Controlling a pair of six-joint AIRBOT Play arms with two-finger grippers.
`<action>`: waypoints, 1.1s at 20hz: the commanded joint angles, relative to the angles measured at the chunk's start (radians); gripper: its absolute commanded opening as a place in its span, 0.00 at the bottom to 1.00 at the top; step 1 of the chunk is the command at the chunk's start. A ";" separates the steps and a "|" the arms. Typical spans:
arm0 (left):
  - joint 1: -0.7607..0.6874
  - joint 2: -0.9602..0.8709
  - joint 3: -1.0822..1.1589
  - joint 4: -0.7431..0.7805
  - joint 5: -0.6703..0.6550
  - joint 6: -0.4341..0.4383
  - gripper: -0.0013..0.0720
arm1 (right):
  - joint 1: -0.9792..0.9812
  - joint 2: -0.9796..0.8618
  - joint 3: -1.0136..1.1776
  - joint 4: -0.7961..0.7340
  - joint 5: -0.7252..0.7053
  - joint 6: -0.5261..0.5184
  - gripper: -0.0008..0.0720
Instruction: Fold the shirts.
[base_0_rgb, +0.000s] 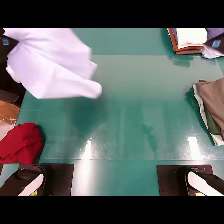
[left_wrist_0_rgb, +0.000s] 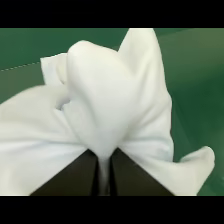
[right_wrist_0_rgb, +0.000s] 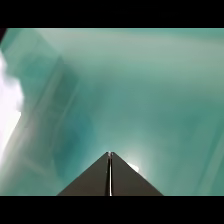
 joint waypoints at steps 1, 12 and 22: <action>-0.196 -0.034 -0.001 -0.015 -0.061 -0.055 0.06 | 0.000 -0.036 0.130 -0.002 0.004 0.000 0.04; -0.438 -0.236 -0.437 -0.166 0.256 -0.175 0.99 | 0.000 -0.124 0.181 -0.007 0.174 0.000 0.04; -0.068 -0.403 -0.394 -0.201 0.185 0.095 0.99 | 0.000 -0.124 0.181 -0.008 0.189 0.000 0.04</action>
